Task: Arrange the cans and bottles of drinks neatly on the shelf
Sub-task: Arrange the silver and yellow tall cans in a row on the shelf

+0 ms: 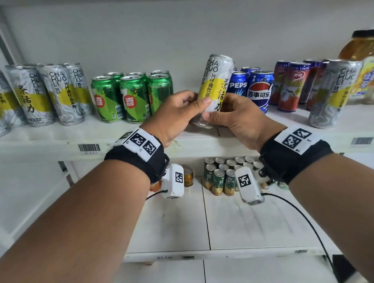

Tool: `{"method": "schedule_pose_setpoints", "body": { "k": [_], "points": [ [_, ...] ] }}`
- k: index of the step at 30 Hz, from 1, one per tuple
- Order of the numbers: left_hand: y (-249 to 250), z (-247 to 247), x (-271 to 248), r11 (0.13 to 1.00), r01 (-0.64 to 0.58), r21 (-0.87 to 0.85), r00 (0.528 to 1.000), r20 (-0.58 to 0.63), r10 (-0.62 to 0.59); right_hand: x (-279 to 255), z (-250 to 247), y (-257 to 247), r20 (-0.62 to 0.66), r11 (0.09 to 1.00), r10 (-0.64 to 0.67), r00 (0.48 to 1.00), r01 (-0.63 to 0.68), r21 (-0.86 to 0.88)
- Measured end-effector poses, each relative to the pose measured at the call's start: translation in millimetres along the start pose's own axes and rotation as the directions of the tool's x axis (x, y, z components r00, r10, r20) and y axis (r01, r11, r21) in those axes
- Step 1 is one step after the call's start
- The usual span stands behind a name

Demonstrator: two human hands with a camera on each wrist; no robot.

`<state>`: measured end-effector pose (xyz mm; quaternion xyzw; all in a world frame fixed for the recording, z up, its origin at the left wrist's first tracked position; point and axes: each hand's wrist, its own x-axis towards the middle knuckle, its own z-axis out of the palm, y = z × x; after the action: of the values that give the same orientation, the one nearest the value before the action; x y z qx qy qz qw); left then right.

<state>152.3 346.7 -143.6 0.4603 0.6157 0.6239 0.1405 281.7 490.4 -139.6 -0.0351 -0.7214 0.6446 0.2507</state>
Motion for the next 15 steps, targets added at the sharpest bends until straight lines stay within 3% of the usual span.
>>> {"method": "schedule_pose_setpoints", "body": {
  "k": [6,10,15],
  "points": [
    [1,1,-1,0.999,-0.037,0.006,0.998,0.042,0.037,-6,2,-3,-0.072,1.000,0.003,0.997,-0.003,-0.001],
    [5,4,-3,1.000,-0.026,0.002,0.995,0.099,0.026,-8,2,-8,-0.114,0.994,-0.007,0.993,-0.005,-0.105],
    [13,5,-1,1.000,0.015,0.014,0.996,0.086,-0.016,-13,3,-18,-0.118,0.968,-0.060,0.991,0.029,-0.250]
  ]
}}
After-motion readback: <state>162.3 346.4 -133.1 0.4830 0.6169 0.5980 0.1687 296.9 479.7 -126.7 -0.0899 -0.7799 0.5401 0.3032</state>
